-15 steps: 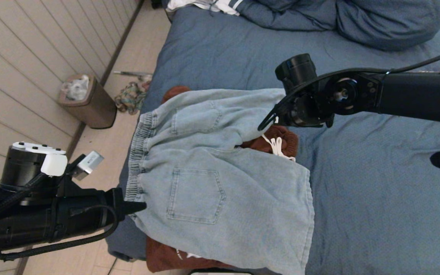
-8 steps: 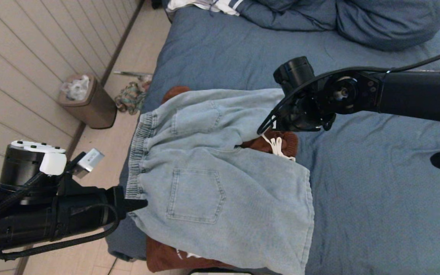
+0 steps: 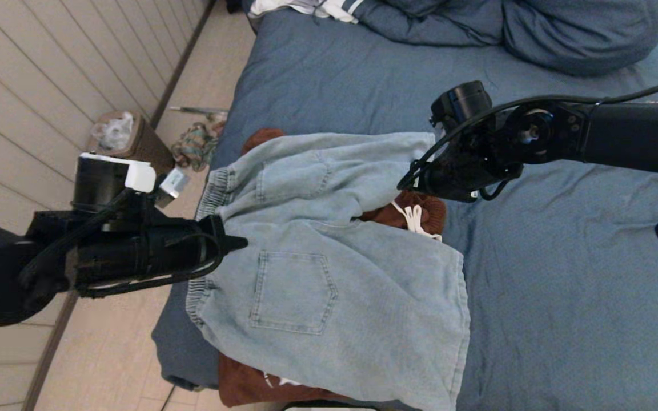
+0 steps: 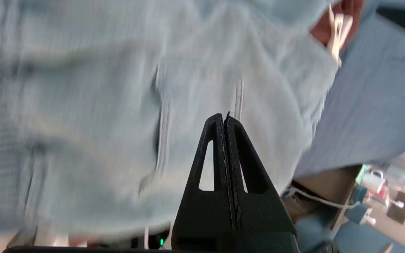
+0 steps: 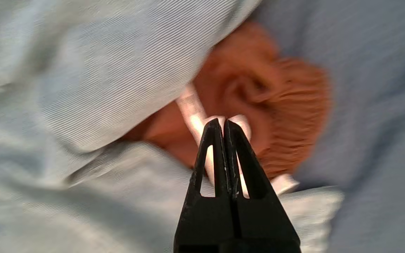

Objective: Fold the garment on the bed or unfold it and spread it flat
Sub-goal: Unford the blue shorts

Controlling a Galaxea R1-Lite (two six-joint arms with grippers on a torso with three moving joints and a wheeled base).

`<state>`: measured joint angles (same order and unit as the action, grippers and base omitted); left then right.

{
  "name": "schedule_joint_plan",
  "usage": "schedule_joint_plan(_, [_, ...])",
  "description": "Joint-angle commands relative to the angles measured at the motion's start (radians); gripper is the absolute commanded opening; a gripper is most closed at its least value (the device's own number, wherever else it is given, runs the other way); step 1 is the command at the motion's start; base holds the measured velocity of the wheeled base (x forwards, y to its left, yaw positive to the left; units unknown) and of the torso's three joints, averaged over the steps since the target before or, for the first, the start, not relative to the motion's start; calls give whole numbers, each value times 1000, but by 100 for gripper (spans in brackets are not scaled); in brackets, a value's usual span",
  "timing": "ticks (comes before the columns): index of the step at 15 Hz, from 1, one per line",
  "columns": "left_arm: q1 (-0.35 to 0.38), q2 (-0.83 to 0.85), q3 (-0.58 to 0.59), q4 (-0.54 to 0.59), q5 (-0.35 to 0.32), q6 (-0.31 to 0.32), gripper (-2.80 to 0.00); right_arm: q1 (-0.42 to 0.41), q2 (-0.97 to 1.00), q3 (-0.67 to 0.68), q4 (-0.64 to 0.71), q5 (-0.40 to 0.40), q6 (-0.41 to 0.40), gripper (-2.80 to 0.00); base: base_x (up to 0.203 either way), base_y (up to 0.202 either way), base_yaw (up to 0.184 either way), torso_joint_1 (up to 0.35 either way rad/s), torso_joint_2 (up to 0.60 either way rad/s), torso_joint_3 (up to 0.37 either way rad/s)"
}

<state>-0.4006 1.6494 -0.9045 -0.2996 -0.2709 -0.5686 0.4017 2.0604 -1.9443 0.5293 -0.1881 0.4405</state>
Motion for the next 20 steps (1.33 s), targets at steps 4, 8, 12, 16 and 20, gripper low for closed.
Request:
schedule_joint_plan(4, [3, 169, -199, 25, -2, 44, -280, 44, -19, 3, -3, 78, 14, -280, 0, 0, 0, 0, 0, 0])
schedule_joint_plan(8, [3, 257, -273, 39, -1, 43, -280, 48, -14, -1, -8, 71, 32, -280, 0, 0, 0, 0, 0, 0])
schedule_joint_plan(12, [3, 327, -321, 40, 7, 45, -280, 5, 24, -6, -79, 74, -4, -280, 0, 0, 0, 0, 0, 0])
schedule_joint_plan(16, [3, 356, -335, 46, 7, 46, -280, 10, 81, -4, -126, 78, -11, -280, 0, 0, 0, 0, 0, 0])
schedule_joint_plan(20, [4, 342, -311, 46, 68, 46, -280, 9, 76, -1, -129, 81, -2, 0, 0, 0, 0, 0, 0, 0])
